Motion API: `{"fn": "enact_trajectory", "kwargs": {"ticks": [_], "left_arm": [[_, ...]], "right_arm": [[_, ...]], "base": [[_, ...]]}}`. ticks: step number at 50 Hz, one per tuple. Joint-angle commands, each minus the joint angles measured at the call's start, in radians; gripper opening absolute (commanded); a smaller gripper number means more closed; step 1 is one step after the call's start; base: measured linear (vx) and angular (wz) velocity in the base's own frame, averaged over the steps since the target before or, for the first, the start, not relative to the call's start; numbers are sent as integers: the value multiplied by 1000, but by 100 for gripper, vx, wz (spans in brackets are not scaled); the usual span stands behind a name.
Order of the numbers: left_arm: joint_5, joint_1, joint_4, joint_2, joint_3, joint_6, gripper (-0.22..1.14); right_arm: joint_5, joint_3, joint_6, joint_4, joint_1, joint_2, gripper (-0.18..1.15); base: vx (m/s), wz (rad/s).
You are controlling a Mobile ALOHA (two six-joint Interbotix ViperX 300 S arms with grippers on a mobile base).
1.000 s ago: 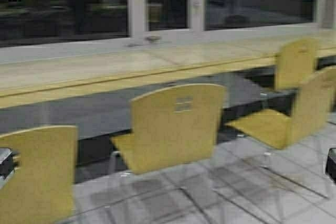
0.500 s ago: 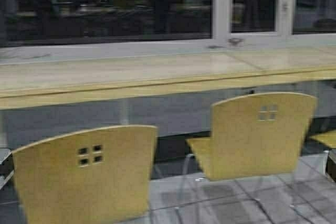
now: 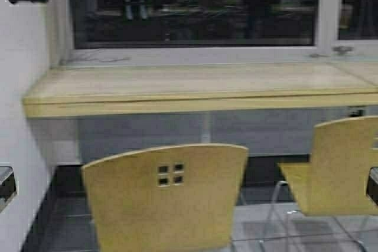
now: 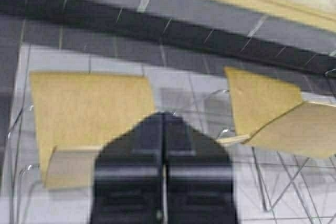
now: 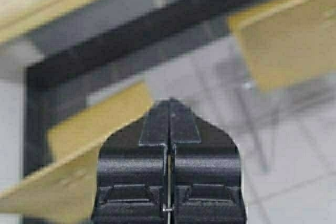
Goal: Push the chairs under the table
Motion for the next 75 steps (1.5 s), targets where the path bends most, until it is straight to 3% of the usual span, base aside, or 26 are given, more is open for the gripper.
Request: {"fn": "enact_trajectory", "kwargs": {"ticks": [1,11,21,33,40,47,53,58,67,71,75], "left_arm": [[-3,-34,-2,106,-72,-23,3],[-5,-141,-117,348,-143,-109,4],[-44,-209,-273,686,-261,-219,4],[-169,-318,-528,916,-347,-334,4],[-184,-339,-581,989,-410,-341,4],[-189,-339,-646,1069,-471,-339,6],[-189,-339,-684,1134,-529,-339,20],[-189,-339,-704,1183,-575,-345,42],[-189,-339,-793,1244,-649,-371,84],[-181,-336,-819,1270,-676,-379,91],[-166,-336,-825,1295,-703,-380,91]], "right_arm": [[11,-28,28,2,2,12,4],[18,-17,103,34,3,51,5],[-8,-58,176,101,18,224,6],[-60,-302,202,153,187,635,6],[-48,-479,255,250,290,902,6],[-48,-554,307,347,324,1057,6],[-57,-575,314,416,337,1129,10],[-72,-603,318,462,337,1170,23],[-106,-678,325,549,337,1230,81],[-109,-692,331,630,337,1252,101],[-107,-683,333,753,337,1272,104]], "base": [[5,31],[5,27],[5,16],[1,2],[-1,-6],[-1,-7],[-1,-6],[-1,-2],[1,4],[1,6],[1,4]]}}
